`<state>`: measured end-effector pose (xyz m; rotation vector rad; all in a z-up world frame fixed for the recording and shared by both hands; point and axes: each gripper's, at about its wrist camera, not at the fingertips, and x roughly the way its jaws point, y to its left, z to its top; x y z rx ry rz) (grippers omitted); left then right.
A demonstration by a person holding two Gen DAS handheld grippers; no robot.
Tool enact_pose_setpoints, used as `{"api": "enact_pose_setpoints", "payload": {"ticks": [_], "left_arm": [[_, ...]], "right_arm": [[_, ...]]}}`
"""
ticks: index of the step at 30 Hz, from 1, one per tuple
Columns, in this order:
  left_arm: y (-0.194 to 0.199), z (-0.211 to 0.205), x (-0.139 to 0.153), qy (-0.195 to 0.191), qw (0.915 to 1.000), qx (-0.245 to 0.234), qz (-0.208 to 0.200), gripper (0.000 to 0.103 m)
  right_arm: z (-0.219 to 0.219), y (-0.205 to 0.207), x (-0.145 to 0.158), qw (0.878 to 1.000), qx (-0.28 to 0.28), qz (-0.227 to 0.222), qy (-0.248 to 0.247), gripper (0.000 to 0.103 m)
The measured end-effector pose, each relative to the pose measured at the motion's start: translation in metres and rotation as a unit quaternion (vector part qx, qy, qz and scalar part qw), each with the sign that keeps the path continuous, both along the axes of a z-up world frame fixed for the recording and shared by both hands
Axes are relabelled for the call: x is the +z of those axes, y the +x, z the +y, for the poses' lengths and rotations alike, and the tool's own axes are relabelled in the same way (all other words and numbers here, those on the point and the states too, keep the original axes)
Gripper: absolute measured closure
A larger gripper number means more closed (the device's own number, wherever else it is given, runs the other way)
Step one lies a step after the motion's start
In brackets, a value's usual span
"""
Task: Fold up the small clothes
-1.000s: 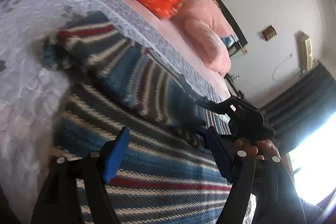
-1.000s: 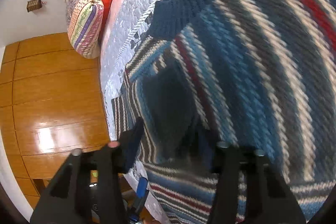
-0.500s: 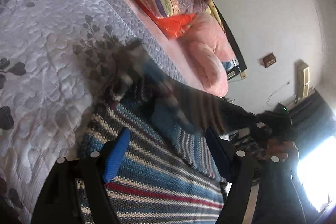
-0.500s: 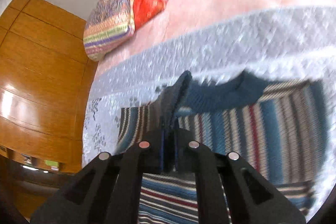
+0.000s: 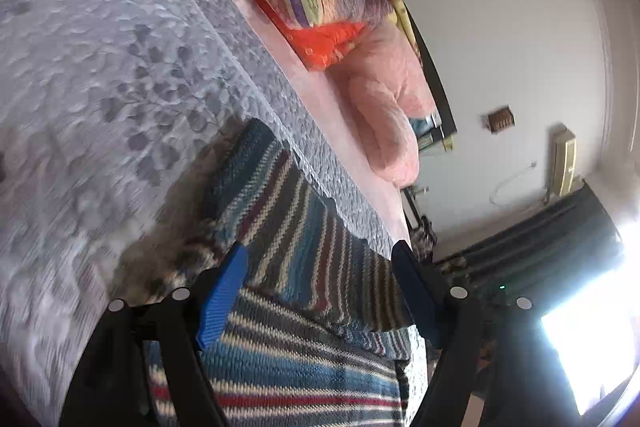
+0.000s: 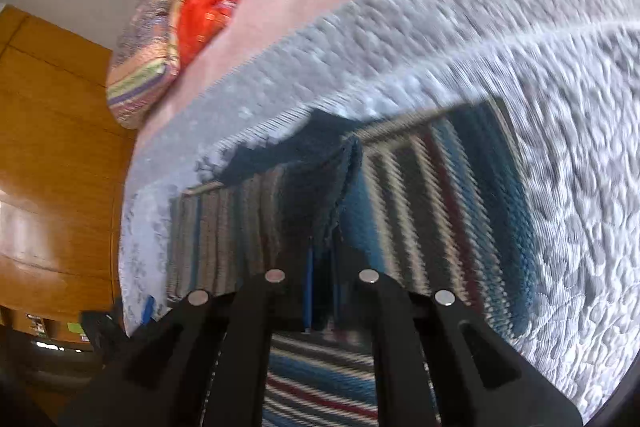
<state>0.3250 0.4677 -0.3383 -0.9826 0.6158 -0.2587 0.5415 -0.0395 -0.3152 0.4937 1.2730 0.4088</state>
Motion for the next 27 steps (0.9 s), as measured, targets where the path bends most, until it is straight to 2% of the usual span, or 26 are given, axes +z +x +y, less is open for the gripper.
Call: {"api": "enact_pose_setpoints", "payload": {"ticks": [4,6,8,10,11,13,16,18,19,20,21,22,23,24,27], "left_arm": [[0.035,-0.005,-0.003,0.03,0.9984,-0.04,0.026,0.029],[0.052,-0.008,-0.004,0.045,0.9964,-0.056,0.046,0.029],[0.081,-0.011,-0.003,0.055,0.991,-0.093,0.079,0.029],[0.103,-0.013,0.006,0.075,0.9862,-0.12,0.087,0.029],[0.116,-0.016,0.012,0.09,0.9822,-0.137,0.091,0.029],[0.143,-0.026,0.019,0.095,0.9736,-0.184,0.097,0.028],[0.171,-0.036,0.013,0.096,0.9652,-0.219,0.106,0.028],[0.184,-0.038,-0.001,0.107,0.9609,-0.219,0.131,0.029],[0.191,-0.038,-0.015,0.126,0.9556,-0.216,0.157,0.03],[0.195,-0.039,-0.025,0.136,0.9515,-0.215,0.173,0.039],[0.196,-0.038,-0.031,0.143,0.9496,-0.212,0.181,0.043],[0.195,-0.036,-0.03,0.136,0.9512,-0.21,0.181,0.044],[0.191,-0.033,-0.024,0.124,0.9549,-0.205,0.175,0.044],[0.183,-0.031,-0.016,0.11,0.9592,-0.207,0.157,0.044],[0.159,-0.036,-0.003,0.103,0.9568,-0.243,0.122,0.044]], "right_arm": [[-0.013,-0.005,-0.038,1.0,-0.011,0.022,0.003,0.098],[-0.015,-0.008,-0.054,0.999,-0.004,0.034,-0.014,0.092],[-0.023,-0.007,-0.052,0.999,-0.003,0.03,-0.016,0.088],[-0.032,-0.006,-0.03,1.0,-0.011,-0.005,-0.022,0.082],[-0.035,-0.003,-0.022,1.0,-0.013,-0.018,-0.008,0.082],[-0.038,0.006,-0.013,0.999,-0.016,-0.024,0.036,0.082],[-0.019,0.018,-0.034,0.996,0.009,0.014,0.088,0.082],[-0.007,0.022,-0.054,0.996,0.029,0.041,0.077,0.082],[-0.003,0.022,-0.069,0.996,0.037,0.051,0.057,0.092],[-0.003,0.022,-0.072,0.997,0.038,0.05,0.046,0.103],[-0.006,0.023,-0.076,0.997,0.038,0.048,0.045,0.103],[-0.013,0.023,-0.074,0.996,0.031,0.053,0.059,0.103],[-0.018,0.02,-0.067,0.997,0.026,0.046,0.064,0.097],[-0.02,0.018,-0.062,0.997,0.028,0.04,0.067,0.095],[-0.021,-0.002,-0.05,0.993,0.059,0.036,0.098,0.095]]}}
